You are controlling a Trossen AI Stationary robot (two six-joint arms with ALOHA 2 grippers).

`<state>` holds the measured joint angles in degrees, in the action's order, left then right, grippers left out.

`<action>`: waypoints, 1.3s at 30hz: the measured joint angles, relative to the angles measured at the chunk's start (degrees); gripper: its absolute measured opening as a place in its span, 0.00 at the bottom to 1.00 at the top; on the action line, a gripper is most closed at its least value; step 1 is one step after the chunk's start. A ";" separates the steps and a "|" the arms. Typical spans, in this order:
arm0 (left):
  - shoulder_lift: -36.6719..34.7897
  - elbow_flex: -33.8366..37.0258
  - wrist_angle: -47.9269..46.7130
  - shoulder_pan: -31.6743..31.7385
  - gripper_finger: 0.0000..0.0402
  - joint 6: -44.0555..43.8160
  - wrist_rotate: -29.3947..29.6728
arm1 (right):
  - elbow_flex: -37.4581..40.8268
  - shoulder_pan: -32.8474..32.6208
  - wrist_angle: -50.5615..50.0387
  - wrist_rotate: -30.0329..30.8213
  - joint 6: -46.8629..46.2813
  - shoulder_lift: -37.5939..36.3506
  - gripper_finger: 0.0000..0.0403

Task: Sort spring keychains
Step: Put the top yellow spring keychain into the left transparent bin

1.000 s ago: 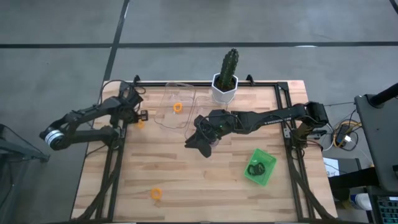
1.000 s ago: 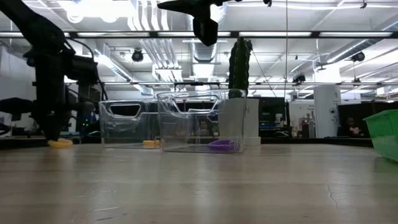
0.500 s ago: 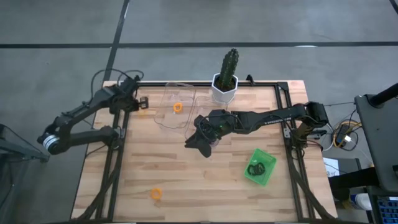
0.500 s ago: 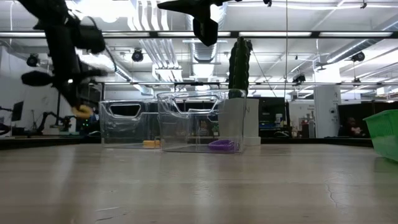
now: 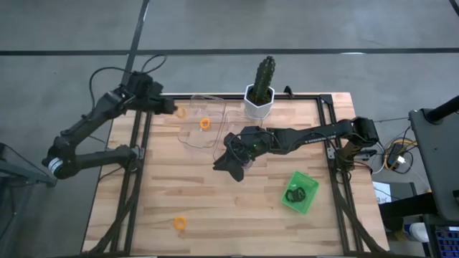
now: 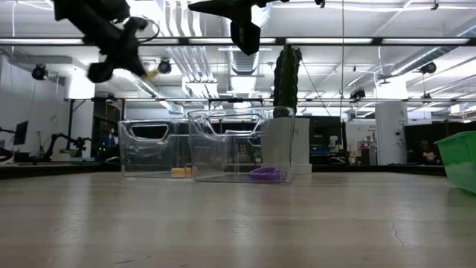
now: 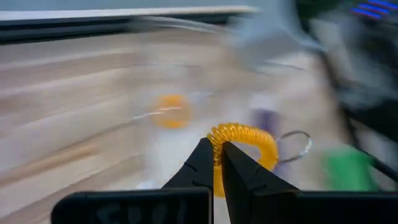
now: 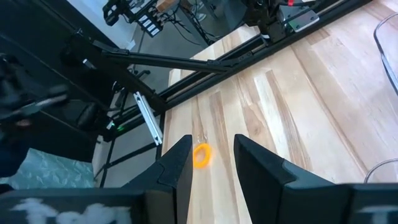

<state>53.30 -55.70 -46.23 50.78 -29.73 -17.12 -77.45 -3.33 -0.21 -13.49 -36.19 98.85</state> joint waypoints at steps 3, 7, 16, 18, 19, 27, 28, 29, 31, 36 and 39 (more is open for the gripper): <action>0.02 1.38 8.54 -0.20 0.03 3.69 -15.76 | 0.00 0.00 0.00 -0.08 0.01 0.00 0.28; 0.02 3.10 20.56 -0.37 0.03 4.13 -35.06 | 0.00 0.00 -0.01 -0.42 -0.01 0.00 0.28; -0.07 6.17 39.81 -0.63 0.03 -4.44 -50.73 | 0.00 0.00 -0.04 -0.55 0.01 0.00 0.28; -0.04 6.54 40.12 -0.63 0.03 -4.67 -49.24 | 0.00 0.00 -0.04 -0.55 0.01 0.00 0.28; 0.00 6.63 40.07 -0.65 0.03 -5.04 -46.97 | 0.00 0.00 -0.04 -0.55 -0.01 0.02 0.28; 2.56 7.25 19.66 -1.82 0.03 -7.11 -6.76 | 0.00 0.00 -0.04 -0.53 -0.02 0.02 0.28; 3.28 7.27 15.62 -2.10 0.03 -8.04 -1.11 | 0.00 0.00 -0.05 -0.54 -0.02 0.01 0.28; 4.02 7.34 11.86 -2.42 0.03 -9.43 3.86 | 0.00 0.00 -0.05 -0.53 -0.02 0.01 0.28; 5.47 7.48 7.46 -3.03 0.03 -11.51 9.88 | 0.00 0.02 -0.05 -0.53 -0.02 0.02 0.28; 7.88 9.56 12.26 -5.80 0.03 -14.74 10.70 | 0.00 0.02 -0.06 -0.51 -0.02 0.02 0.28; 8.77 10.64 16.28 -7.66 0.03 -16.79 11.90 | 0.00 0.02 -0.04 -0.51 -0.67 0.02 0.28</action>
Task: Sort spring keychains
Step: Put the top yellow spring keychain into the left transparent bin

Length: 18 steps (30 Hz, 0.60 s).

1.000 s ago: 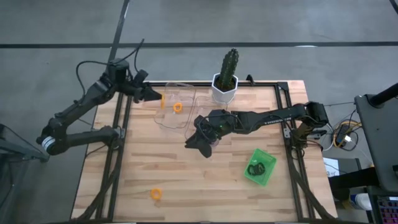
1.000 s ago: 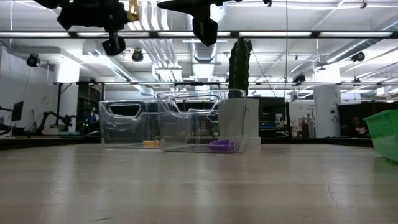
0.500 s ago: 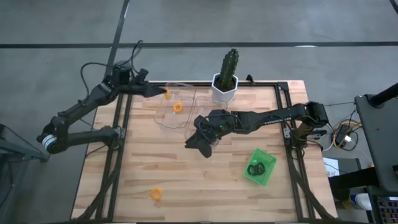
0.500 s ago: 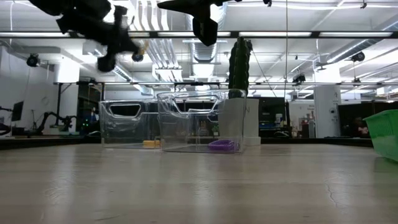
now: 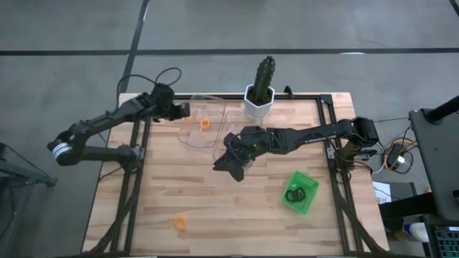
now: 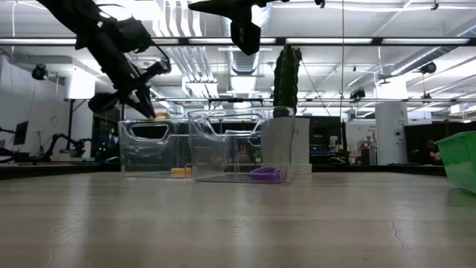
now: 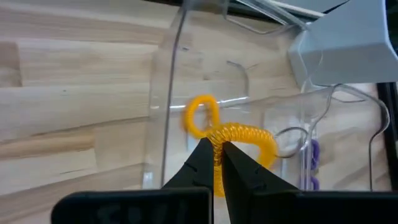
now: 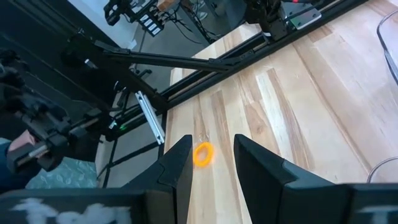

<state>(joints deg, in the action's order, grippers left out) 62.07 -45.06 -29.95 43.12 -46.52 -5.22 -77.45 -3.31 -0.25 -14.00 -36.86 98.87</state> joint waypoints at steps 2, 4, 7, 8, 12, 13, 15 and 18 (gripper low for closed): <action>0.85 0.11 0.62 -1.04 0.03 -0.55 1.35 | 0.00 0.02 -0.02 0.00 -0.47 -0.02 0.28; 1.91 0.11 0.67 -1.65 0.03 -0.57 2.68 | 0.00 0.02 -0.02 0.01 -0.51 0.00 0.28; 3.87 0.09 0.94 -1.98 0.03 -0.60 2.90 | 0.00 0.00 -0.01 0.02 -1.04 -0.01 0.28; 4.70 0.09 0.98 -2.14 0.03 -0.61 2.95 | 0.00 0.00 -0.02 0.02 -1.40 -0.02 0.28; 8.35 0.09 1.02 -2.94 0.03 -0.52 2.97 | 0.00 0.00 -0.02 0.04 -1.61 -0.02 0.28; 9.23 0.09 1.36 -3.16 0.03 -0.52 2.95 | 0.00 0.00 0.00 0.04 -1.60 0.00 0.28; 10.81 0.09 2.51 -3.66 0.03 -0.52 2.98 | 0.00 0.00 -0.01 0.04 -1.64 0.00 0.28; 12.80 0.01 3.98 -4.55 0.03 -0.57 2.90 | 0.00 0.00 0.00 0.07 -1.70 0.00 0.28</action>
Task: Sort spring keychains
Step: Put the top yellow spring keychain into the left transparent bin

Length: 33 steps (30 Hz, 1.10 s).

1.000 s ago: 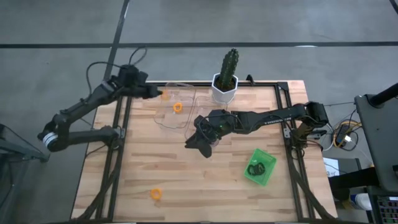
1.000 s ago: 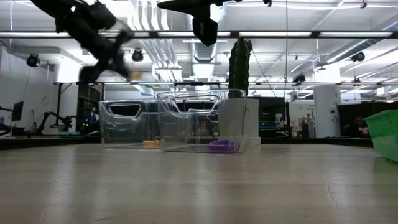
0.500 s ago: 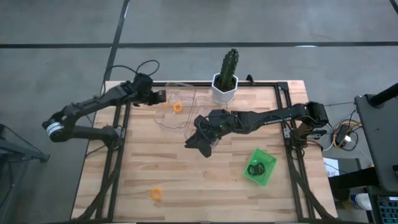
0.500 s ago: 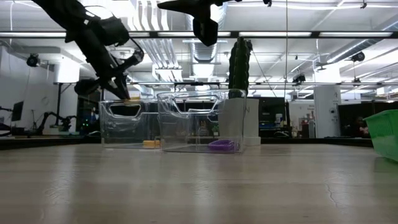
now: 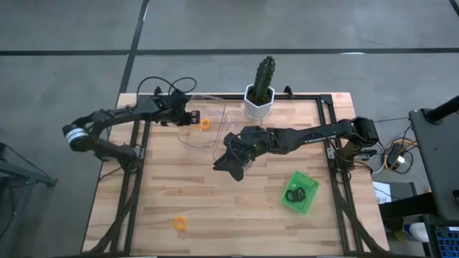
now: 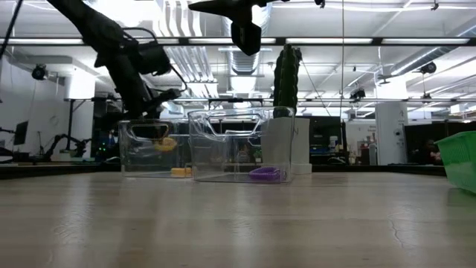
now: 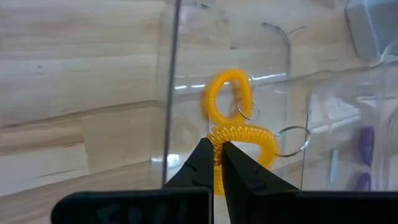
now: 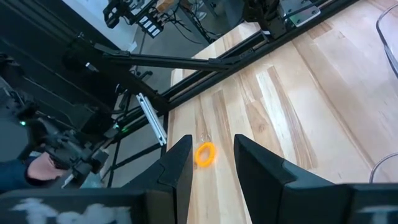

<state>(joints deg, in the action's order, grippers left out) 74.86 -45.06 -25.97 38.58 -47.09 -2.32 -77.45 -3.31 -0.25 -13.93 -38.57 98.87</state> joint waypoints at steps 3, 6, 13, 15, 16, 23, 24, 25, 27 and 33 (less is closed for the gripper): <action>1.80 -0.32 1.33 -0.68 0.03 0.00 -0.02 | 0.00 0.00 0.00 0.00 0.00 0.00 0.28; 3.37 -0.60 2.52 -1.01 0.03 -0.02 -0.13 | 0.00 0.00 0.00 0.02 0.01 -0.01 0.28; 5.28 -0.77 5.16 -1.19 0.03 -0.09 -3.25 | 0.00 0.00 0.00 0.03 0.13 0.00 0.28; 5.46 -0.78 5.06 -1.30 0.03 -0.09 -3.33 | 0.00 0.00 0.00 0.08 0.11 0.00 0.28; 5.49 -0.79 5.07 -1.30 0.04 -0.12 -3.35 | 0.00 0.00 0.00 0.11 0.14 0.00 0.28; 5.52 -0.77 5.00 -1.30 0.10 0.07 -5.06 | 0.00 0.00 0.00 0.15 0.20 -0.02 0.28; 5.52 -0.77 4.99 -1.30 0.11 0.07 -5.41 | 0.00 0.00 0.00 0.15 0.20 -0.02 0.28; 5.52 -0.75 4.99 -1.30 0.11 0.07 -5.63 | 0.00 0.00 0.00 0.14 0.20 -0.02 0.28; 5.52 -0.75 4.99 -1.30 0.12 0.08 -5.70 | 0.00 0.00 0.00 0.13 0.17 0.00 0.28; 5.51 -0.70 4.97 -1.30 0.13 1.03 -5.78 | 0.00 0.00 0.00 0.11 0.17 -0.02 0.28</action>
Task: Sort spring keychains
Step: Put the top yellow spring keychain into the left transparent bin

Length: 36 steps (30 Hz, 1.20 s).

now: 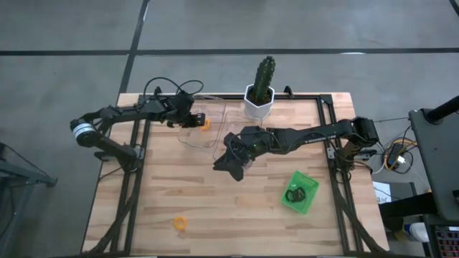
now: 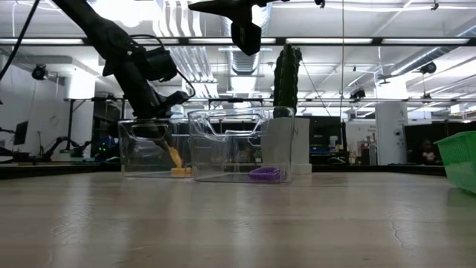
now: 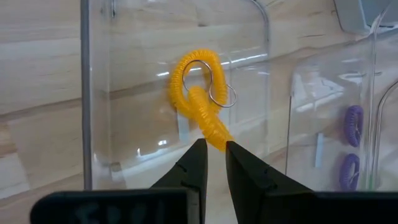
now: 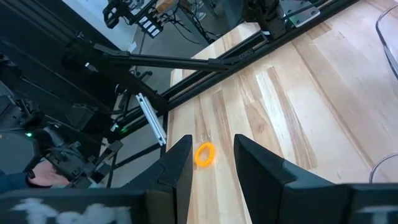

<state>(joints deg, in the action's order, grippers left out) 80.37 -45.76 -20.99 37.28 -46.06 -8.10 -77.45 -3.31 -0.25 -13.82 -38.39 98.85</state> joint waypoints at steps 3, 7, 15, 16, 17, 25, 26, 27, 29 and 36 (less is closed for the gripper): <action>-0.01 0.00 0.00 -0.12 0.13 1.25 0.02 | 0.00 0.00 0.00 -0.02 0.01 0.01 0.28; -0.01 0.00 0.00 -0.24 0.13 0.68 0.43 | 0.00 -0.02 0.00 -0.07 0.00 0.02 0.28; -0.10 0.00 0.37 -0.22 0.13 0.72 0.22 | 0.00 -0.04 0.01 -0.13 -0.02 0.02 0.28; -0.10 -0.02 0.48 -0.22 0.13 0.72 0.22 | 0.00 -0.04 0.01 -0.13 -0.02 0.02 0.28; -0.12 -0.02 0.51 -0.22 0.13 0.59 0.22 | 0.00 -0.04 0.01 -0.12 -0.01 0.01 0.28; -0.14 -0.02 0.67 -0.22 0.13 -0.46 0.18 | 0.00 -0.04 0.01 -0.11 -0.02 0.02 0.28; -0.14 -0.04 0.70 -0.22 0.13 -0.46 0.18 | 0.00 -0.04 0.02 -0.11 0.00 0.02 0.28; -0.14 -0.04 0.75 -0.22 0.13 -0.42 0.20 | 0.00 -0.04 0.00 -0.11 0.00 0.02 0.28; -0.14 -0.05 0.91 -0.22 0.13 -0.12 0.20 | 0.00 -0.04 0.02 -0.11 0.00 0.02 0.28; -0.14 -0.07 0.91 -0.22 0.13 -3.35 1.84 | 0.00 0.00 0.02 -0.11 -0.03 0.01 0.28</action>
<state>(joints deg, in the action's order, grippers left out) 80.23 -45.82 -20.09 37.06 -49.41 -6.26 -77.45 -3.31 -0.23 -13.93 -38.42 98.86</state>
